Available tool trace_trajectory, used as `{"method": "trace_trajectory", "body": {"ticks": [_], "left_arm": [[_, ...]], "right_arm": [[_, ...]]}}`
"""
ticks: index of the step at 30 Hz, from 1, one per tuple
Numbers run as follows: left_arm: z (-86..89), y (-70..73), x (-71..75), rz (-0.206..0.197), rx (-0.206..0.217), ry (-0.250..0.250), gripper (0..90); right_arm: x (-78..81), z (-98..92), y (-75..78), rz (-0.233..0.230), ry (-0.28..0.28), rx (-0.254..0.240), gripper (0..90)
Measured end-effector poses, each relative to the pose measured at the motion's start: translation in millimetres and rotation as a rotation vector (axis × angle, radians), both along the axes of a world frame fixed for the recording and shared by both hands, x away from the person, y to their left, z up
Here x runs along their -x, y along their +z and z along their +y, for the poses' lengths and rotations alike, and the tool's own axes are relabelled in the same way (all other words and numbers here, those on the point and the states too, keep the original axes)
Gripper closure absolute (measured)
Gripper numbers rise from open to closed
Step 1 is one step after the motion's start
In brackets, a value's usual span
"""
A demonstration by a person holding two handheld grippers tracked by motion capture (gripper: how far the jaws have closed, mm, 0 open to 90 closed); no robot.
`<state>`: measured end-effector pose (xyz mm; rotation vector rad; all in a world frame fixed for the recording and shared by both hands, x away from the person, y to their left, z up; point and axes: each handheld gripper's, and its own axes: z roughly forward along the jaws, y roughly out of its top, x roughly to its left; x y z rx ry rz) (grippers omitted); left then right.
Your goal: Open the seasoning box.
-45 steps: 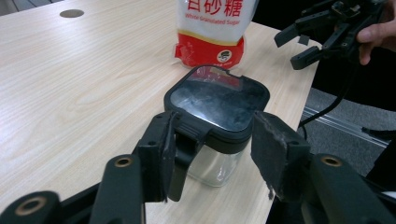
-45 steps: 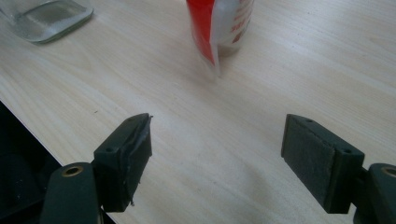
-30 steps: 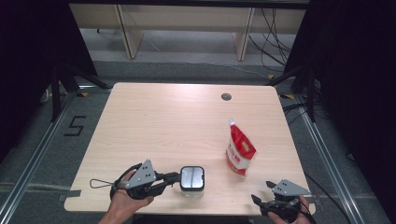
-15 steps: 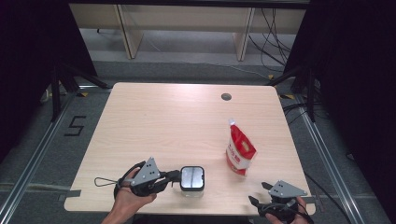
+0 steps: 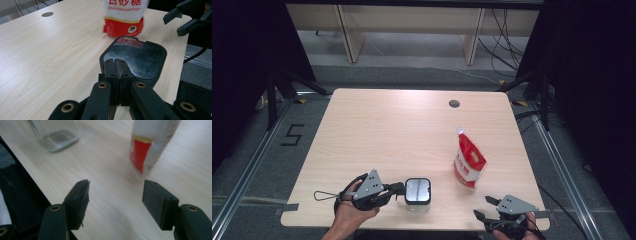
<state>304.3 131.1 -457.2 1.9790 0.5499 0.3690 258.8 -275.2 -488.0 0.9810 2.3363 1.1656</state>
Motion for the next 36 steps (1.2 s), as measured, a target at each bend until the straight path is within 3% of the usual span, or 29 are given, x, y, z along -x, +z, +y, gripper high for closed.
{"method": "trace_trajectory", "body": {"ticks": [3,7,10,17,25,34,36], "left_arm": [[1.0,-0.5,-0.7,0.002,0.006,0.013,87.7],[1.3,-0.3,-1.1,0.007,0.005,0.007,87.8],[2.1,-1.0,-0.5,0.018,0.013,0.014,87.8],[2.5,-1.7,-0.9,0.014,0.019,0.004,87.9],[3.4,-2.2,-1.5,0.007,0.021,-0.001,88.1],[3.2,-3.2,-1.1,0.009,0.037,0.002,88.3],[4.1,-2.6,-1.8,0.006,0.022,-0.005,88.3]], "right_arm": [[1.1,3.4,1.9,-0.032,0.02,-0.023,44.7],[3.5,12.3,2.7,-0.037,0.063,-0.064,49.9],[5.4,21.2,3.3,-0.048,0.094,-0.039,53.4],[6.5,42.4,8.8,-0.108,0.149,-0.071,64.6],[4.4,63.7,11.7,-0.159,0.202,-0.051,75.7],[-0.8,78.8,14.1,-0.178,0.25,-0.034,86.5],[-1.9,82.4,14.4,-0.173,0.256,-0.038,87.0]]}}
